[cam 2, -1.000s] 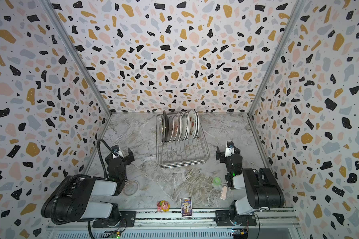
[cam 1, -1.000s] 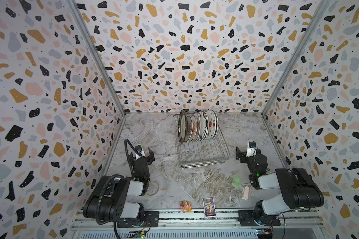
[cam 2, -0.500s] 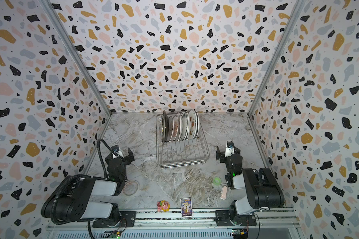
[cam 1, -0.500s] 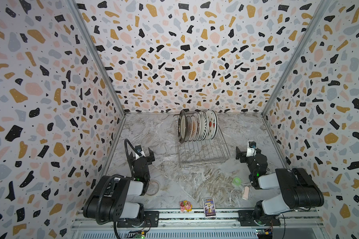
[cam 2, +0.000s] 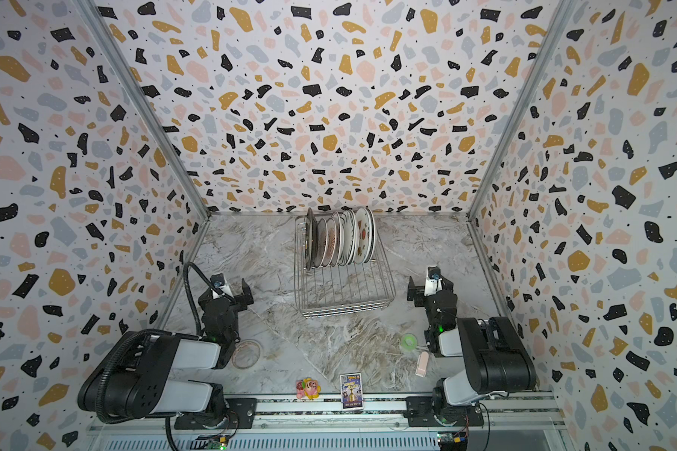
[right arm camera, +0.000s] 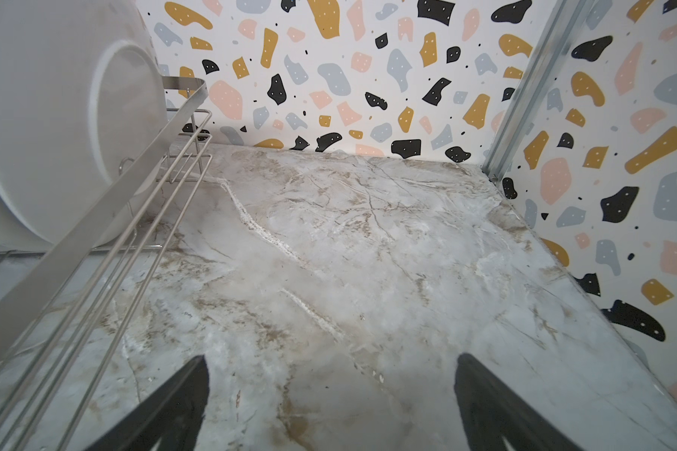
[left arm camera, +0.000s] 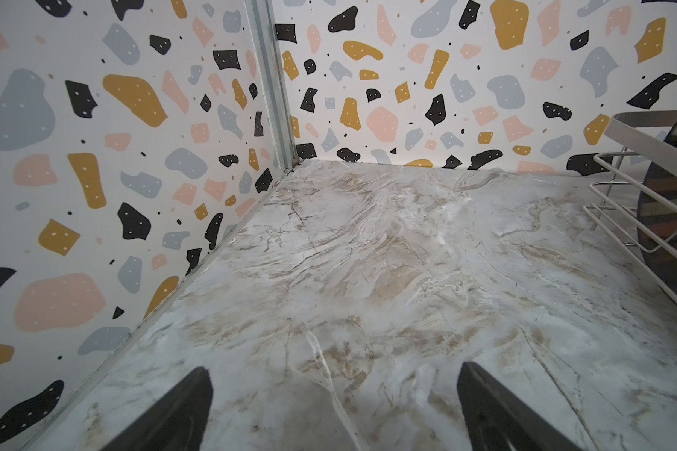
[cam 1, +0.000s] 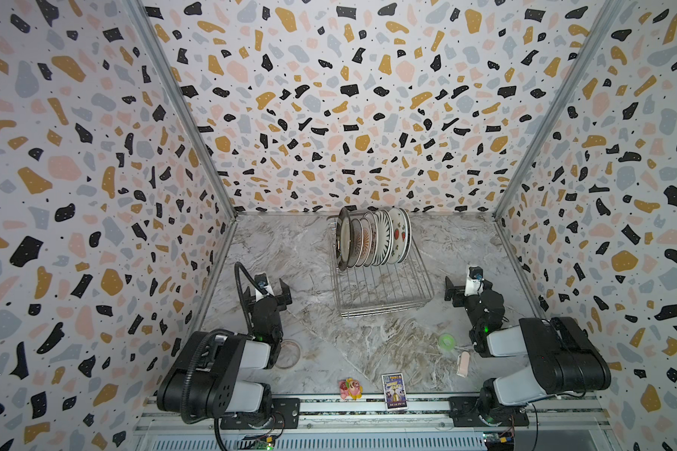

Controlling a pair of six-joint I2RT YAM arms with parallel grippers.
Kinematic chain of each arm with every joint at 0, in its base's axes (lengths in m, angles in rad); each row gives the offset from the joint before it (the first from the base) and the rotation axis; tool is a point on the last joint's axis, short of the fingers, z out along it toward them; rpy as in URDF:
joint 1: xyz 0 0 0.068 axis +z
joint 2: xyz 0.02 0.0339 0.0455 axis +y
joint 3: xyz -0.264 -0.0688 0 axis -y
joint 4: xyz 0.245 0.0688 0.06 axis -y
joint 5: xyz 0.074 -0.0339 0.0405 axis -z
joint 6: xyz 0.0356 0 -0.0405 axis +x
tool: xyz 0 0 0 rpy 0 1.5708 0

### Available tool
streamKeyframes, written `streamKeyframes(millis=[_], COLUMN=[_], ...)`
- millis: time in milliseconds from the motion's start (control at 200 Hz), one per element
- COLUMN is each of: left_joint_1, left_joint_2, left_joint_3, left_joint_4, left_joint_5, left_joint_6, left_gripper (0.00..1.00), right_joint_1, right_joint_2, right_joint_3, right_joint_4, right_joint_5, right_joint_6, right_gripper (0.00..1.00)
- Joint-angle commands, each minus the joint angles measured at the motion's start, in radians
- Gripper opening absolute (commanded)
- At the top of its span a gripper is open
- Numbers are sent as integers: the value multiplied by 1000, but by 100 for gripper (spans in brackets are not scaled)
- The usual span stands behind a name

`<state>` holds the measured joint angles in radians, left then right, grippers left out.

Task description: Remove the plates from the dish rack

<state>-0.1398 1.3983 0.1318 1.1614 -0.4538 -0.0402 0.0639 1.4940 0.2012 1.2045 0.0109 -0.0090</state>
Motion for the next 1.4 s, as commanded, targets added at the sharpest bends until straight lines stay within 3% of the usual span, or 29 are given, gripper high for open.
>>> streamKeyframes(millis=[0, 1041, 1252, 1397], left_joint_1=[-3, -3, -3, -3], left_joint_2=[2, -17, -175, -327], left_joint_3=[25, 29, 35, 27], left_joint_4=[61, 43, -88, -184], left_joint_5=[-14, -15, 11, 43], left_joint_6=[10, 9, 19, 3], left_gripper=[100, 99, 100, 100], right_joint_1=[4, 14, 26, 48], right_joint_2=[-5, -53, -133, -304], right_joint_3=[18, -12, -13, -22], right_joint_4=[18, 35, -24, -137], right_joint_5=[4, -5, -10, -3], right_joint_6=[-8, -25, -40, -59], right_gripper=[99, 99, 99, 99])
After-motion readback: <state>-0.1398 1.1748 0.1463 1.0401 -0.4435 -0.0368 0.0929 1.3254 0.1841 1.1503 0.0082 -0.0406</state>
